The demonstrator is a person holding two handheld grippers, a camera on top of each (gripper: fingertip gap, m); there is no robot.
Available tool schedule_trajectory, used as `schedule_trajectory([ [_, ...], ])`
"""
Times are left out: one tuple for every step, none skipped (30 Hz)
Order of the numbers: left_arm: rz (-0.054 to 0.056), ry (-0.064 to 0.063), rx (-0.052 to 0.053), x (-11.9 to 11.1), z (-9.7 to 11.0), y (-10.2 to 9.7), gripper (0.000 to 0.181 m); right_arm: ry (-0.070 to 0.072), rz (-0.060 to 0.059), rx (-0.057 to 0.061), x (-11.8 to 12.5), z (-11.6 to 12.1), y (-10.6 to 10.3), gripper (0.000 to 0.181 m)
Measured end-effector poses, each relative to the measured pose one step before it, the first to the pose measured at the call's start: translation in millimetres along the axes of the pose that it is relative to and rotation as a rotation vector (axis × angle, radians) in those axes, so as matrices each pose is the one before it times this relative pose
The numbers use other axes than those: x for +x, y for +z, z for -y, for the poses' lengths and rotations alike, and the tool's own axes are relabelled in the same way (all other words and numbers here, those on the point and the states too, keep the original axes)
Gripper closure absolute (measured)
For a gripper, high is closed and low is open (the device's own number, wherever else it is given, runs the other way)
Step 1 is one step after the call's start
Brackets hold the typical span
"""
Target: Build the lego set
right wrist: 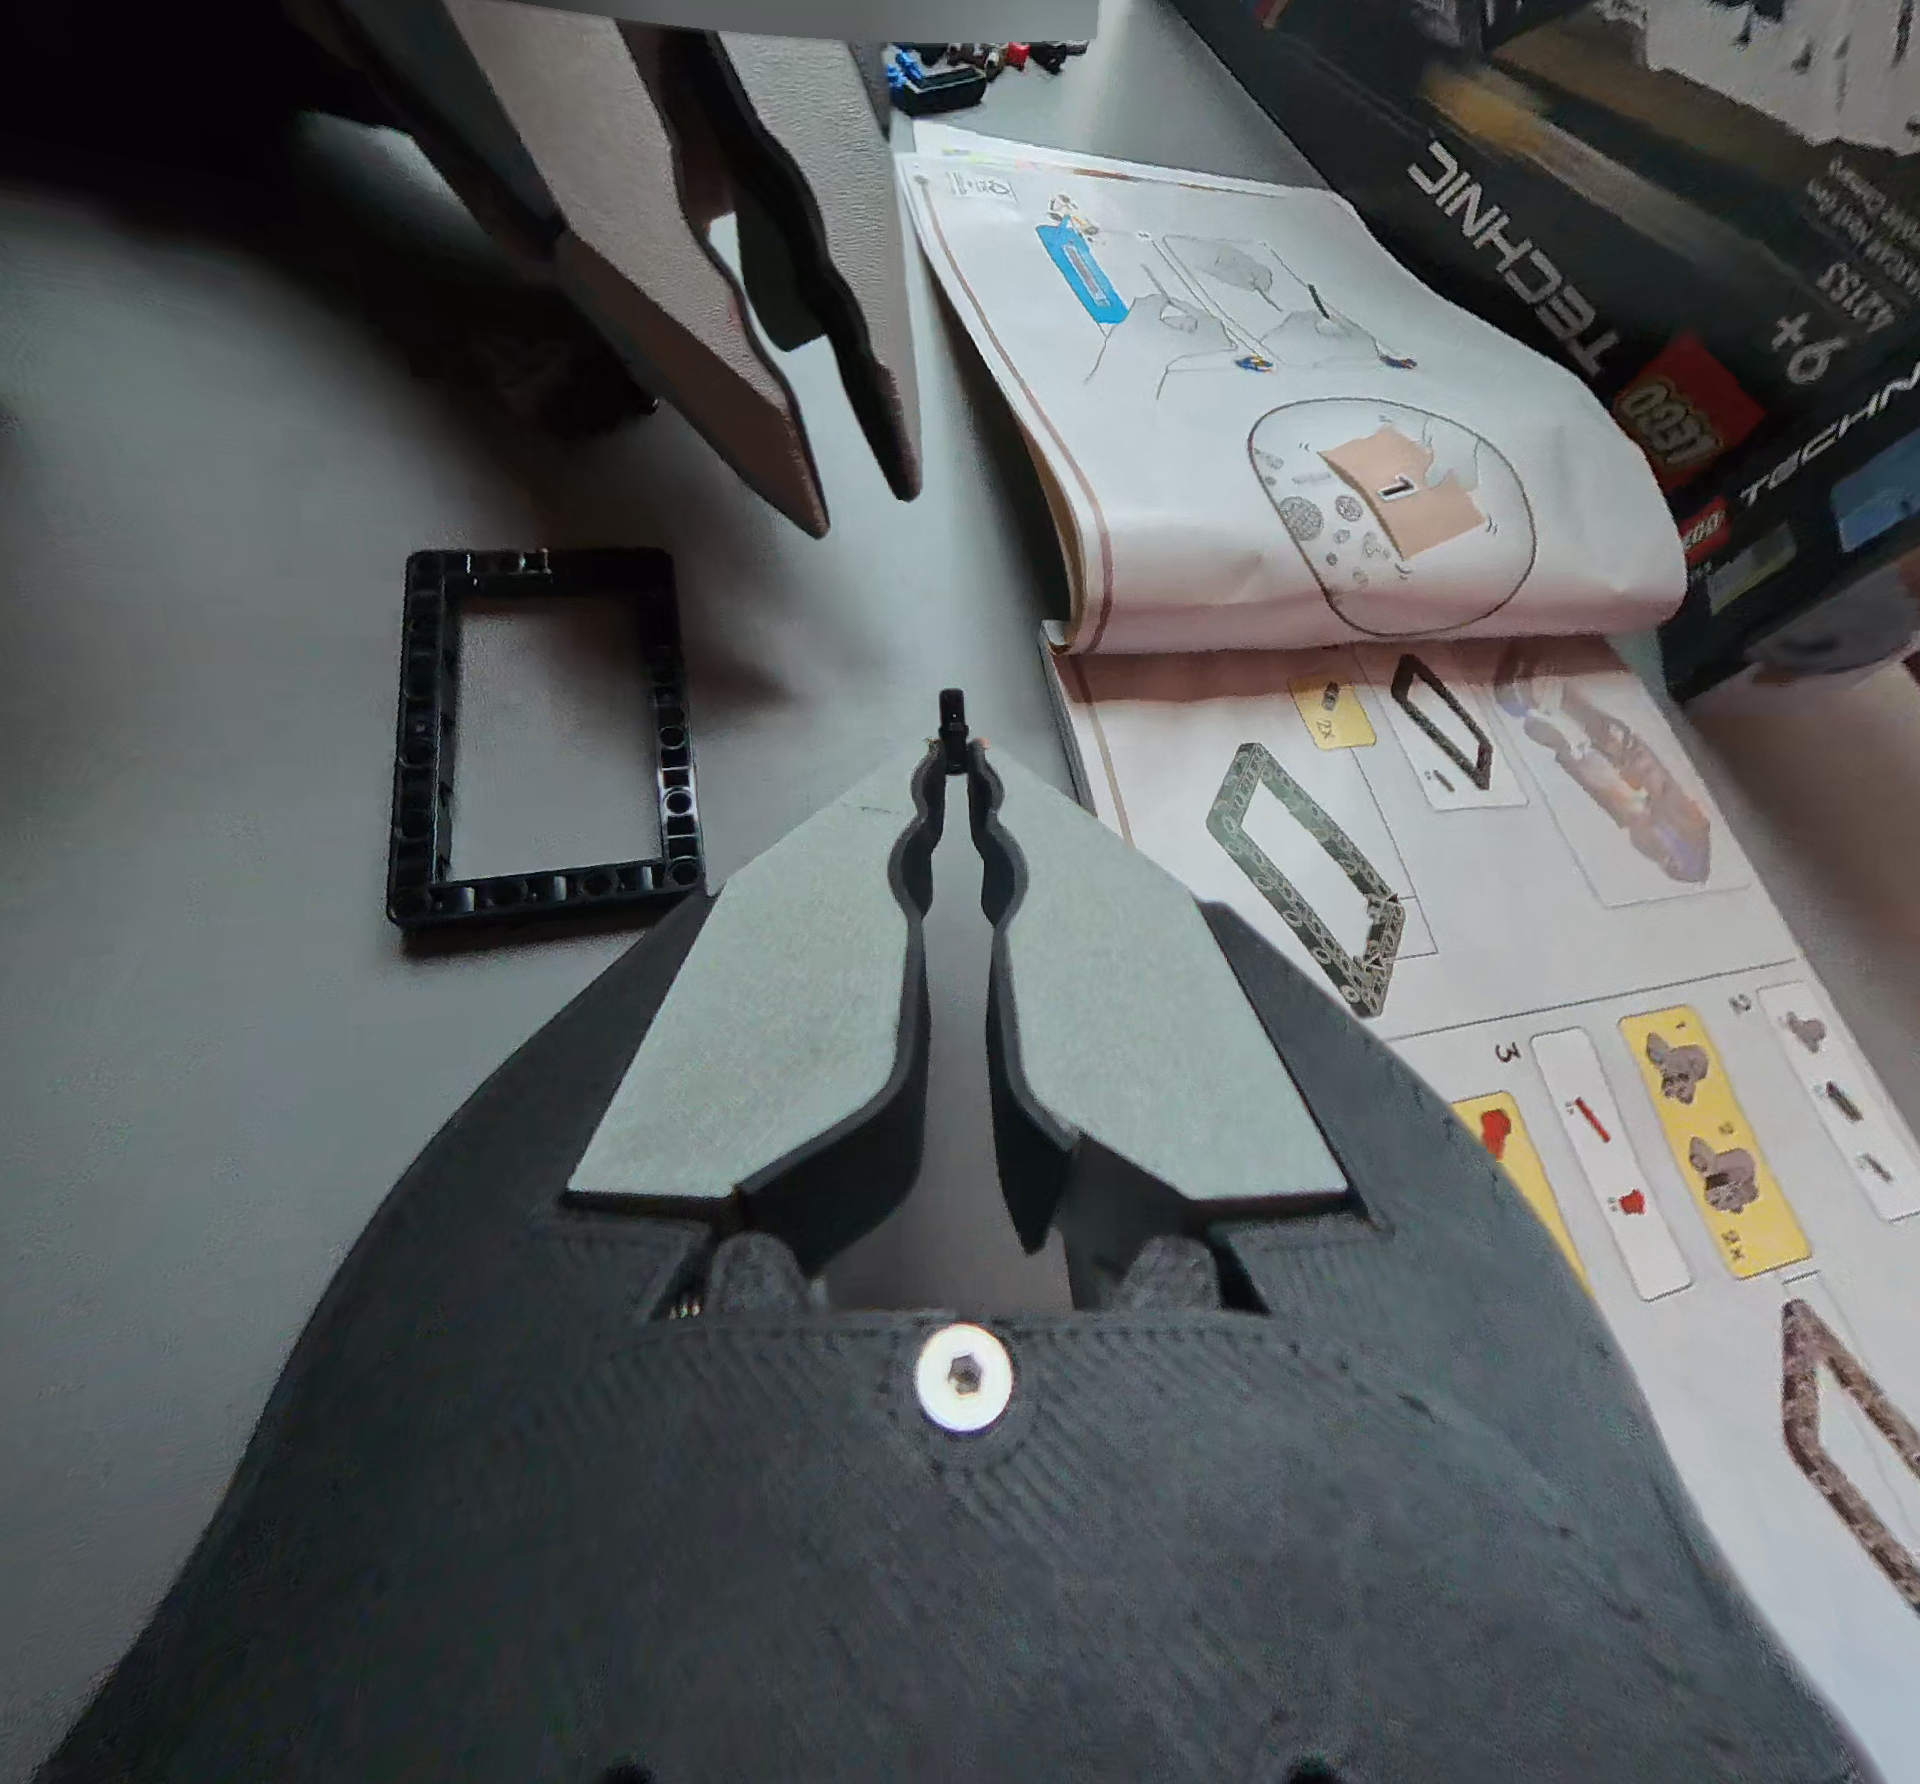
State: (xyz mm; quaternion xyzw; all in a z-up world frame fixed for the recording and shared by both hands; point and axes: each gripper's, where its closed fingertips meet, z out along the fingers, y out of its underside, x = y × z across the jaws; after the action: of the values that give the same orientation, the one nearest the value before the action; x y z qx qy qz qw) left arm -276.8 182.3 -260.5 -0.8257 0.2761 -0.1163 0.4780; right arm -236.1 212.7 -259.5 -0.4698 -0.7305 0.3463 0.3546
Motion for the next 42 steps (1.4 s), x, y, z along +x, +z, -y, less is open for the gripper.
schedule_trajectory([
  [-0.0002,0.0008,-0.0009,0.08,-0.11,0.15,0.166,-0.0338,-0.006,-0.011,-2.37,-0.42,1.18,0.181],
  [0.0004,0.0008,-0.0012,0.09,-0.11,0.18,0.165,-0.0285,-0.0041,-0.0143,-2.28,-1.17,1.6,0.181],
  [0.0,0.0,-0.0012,0.03,-0.18,0.09,0.165,-0.0226,-0.002,-0.015,-2.07,-1.64,1.69,0.181],
  [0.0002,0.0,-0.0007,0.0,-0.11,0.12,0.166,-0.0168,0.0013,-0.0133,-2.07,-1.53,1.7,0.181],
  [0.0002,0.0006,-0.0003,0.02,-0.01,0.02,0.166,-0.0112,0.0029,-0.0089,-1.7,-1.09,1.25,0.181],
  [0.0005,0.0011,-0.0001,0.08,0.02,0.01,0.166,-0.0064,0.0022,-0.0037,-1.2,-0.36,0.71,0.181],
  [0.0002,0.0016,-0.0003,0.09,-0.1,0.05,0.166,-0.003,0.0019,0.0007,-0.7,0.33,0.21,0.181],
  [0.0001,0.0016,-0.0009,0.26,-0.1,0.1,0.166,-0.0005,0.0013,0.0033,-0.29,0.55,-0.25,0.181],
  [-0.0006,0.0012,-0.0012,0.25,-0.15,0.1,0.165,0.0009,-0.0001,0.0037,0.19,0.55,-0.47,0.181],
  [-0.0005,0.0014,-0.0016,0.24,-0.12,0.2,0.165,0.0016,-0.0005,0.0024,0.32,0.34,-0.36,0.181],
  [-0.0003,0.0016,-0.0017,0.2,-0.29,0.12,0.165,0.0017,0.0002,0.0008,0.23,0.04,-0.2,0.181],
  [0.0005,0.001,-0.0012,0.05,-0.11,0.18,0.165,0.0011,0.0008,-0.0003,0.02,-0.08,0.03,0.181],
  [-0.0005,0.0007,-0.0005,0.18,0.0,0.06,0.165,-0.0001,0.0009,-0.001,-0.23,-0.24,0.27,0.181],
  [-0.0011,-0.0002,-0.0005,0.17,-0.16,0.02,0.165,-0.0007,0.0018,-0.0018,-0.36,-0.26,0.32,0.181],
  [-0.0005,-0.0006,-0.0007,0.06,-0.06,0.02,0.165,-0.0005,0.0028,-0.002,-0.62,-0.36,0.51,0.181],
  [-0.0005,0.0,-0.0002,0.16,0.0,0.03,0.165,0.0004,0.0042,-0.0019,-0.73,-0.26,0.53,0.181],
  [-0.0008,0.0004,-0.0007,0.26,-0.11,0.09,0.165,0.0017,0.0039,-0.0005,-0.61,-0.09,0.32,0.181],
  [-0.0009,0.0006,-0.0015,0.34,-0.19,0.08,0.165,0.0042,0.0056,0.0024,-0.67,0.42,0.3,0.181],
  [-0.0012,0.0014,-0.0019,0.34,-0.16,0.18,0.165,0.0095,0.009,0.0042,-0.96,0.5,0.27,0.181],
  [0.0009,0.002,-0.0021,0.09,-0.23,0.26,0.165,0.014,0.0111,0.0039,-0.94,0.4,0.23,0.181],
  [0.0006,0.0019,-0.0023,0.15,-0.27,0.24,0.165,0.0152,0.009,0.003,-0.48,0.34,0.15,0.181],
  [0.0006,0.002,-0.0022,0.14,-0.25,0.25,0.165,0.0143,0.0081,0.0037,-0.24,0.37,0.07,0.181],
  [0.0007,0.0024,-0.0018,0.23,-0.11,0.2,0.165,0.0143,0.0085,0.0035,-0.26,0.21,0.0,0.181],
  [0.0005,0.0031,-0.0013,0.33,-0.21,0.14,0.165,0.0148,0.0078,0.0035,-0.18,0.32,-0.07,0.181],
  [0.0012,0.0035,-0.0015,0.14,-0.11,0.14,0.165,0.0158,0.0079,0.006,-0.11,0.91,-0.1,0.181],
  [0.0006,0.0042,-0.0023,0.49,-0.22,0.21,0.165,0.0177,0.01,0.0084,-0.3,1.25,-0.3,0.181],
  [0.0017,0.0044,-0.0025,0.27,-0.29,0.32,0.165,0.0197,0.0115,0.0089,-0.45,1.36,-0.26,0.181],
  [0.0012,0.0032,-0.0019,0.47,-0.08,0.17,0.165,0.0194,0.0111,0.0076,-0.28,1.08,-0.21,0.181],
  [-0.0026,0.0051,-0.0003,1.11,0.07,0.12,0.164,0.0151,0.0094,0.0048,-0.03,0.54,-0.43,0.181],
  [-0.0026,0.0078,0.0021,1.04,0.31,-0.26,0.164,0.0075,0.0118,0.0002,-0.8,-0.23,-0.22,0.181],
  [-0.0121,0.0085,0.0071,2.05,0.67,-0.94,0.164,0.0013,0.0127,-0.0016,-1.63,-0.35,-0.29,0.181],
  [-0.0175,0.0078,0.0025,2.54,-0.03,-1.49,0.164,-0.0021,0.0097,-0.0002,-1.7,0.14,0.0,0.181],
  [-0.0197,0.0031,-0.0046,2.39,-0.8,-1.67,0.163,-0.0028,0.0081,-0.0026,-1.88,-0.15,0.42,0.181],
  [-0.0267,-0.004,-0.0076,3.25,-1.11,-2.0,0.162,-0.0035,0.008,-0.0076,-1.93,-0.71,0.83,0.181],
  [-0.031,-0.0082,-0.0072,3.91,-1.01,-2.45,0.16,-0.0059,0.0045,-0.0097,-1.61,-1.08,1.05,0.181],
  [-0.0283,-0.003,-0.0085,3.9,-0.95,-2.96,0.159,-0.0088,0.0002,-0.0089,-1.06,-0.9,0.97,0.181],
  [-0.0198,0.0113,-0.0075,3.38,-0.85,-3.17,0.157,-0.0099,-0.0011,-0.0058,-1.13,-0.62,0.71,0.181],
  [-0.0061,0.0299,-0.008,2.1,-1.13,-3.45,0.156,-0.0072,0.0006,-0.0021,-1.39,-0.07,0.47,0.181],
  [-0.0003,0.0377,-0.0119,1.92,-2.15,-3.62,0.156,-0.0026,0.0018,0.0007,-1.74,0.66,0.11,0.181],
  [-0.0072,0.0311,-0.0181,2.79,-2.87,-3.58,0.156,0.0003,0.0025,0.0056,-2.47,1.87,-0.28,0.181],
  [-0.0107,0.0156,-0.0149,3.02,-2.62,-3.4,0.154,0.0008,0.0048,0.0082,-3.28,2.87,-0.1,0.181],
  [-0.0181,0.0037,-0.0114,4.22,-2.49,-2.64,0.15,0.0012,0.0093,0.0056,-4.54,2.93,0.47,0.181],
])
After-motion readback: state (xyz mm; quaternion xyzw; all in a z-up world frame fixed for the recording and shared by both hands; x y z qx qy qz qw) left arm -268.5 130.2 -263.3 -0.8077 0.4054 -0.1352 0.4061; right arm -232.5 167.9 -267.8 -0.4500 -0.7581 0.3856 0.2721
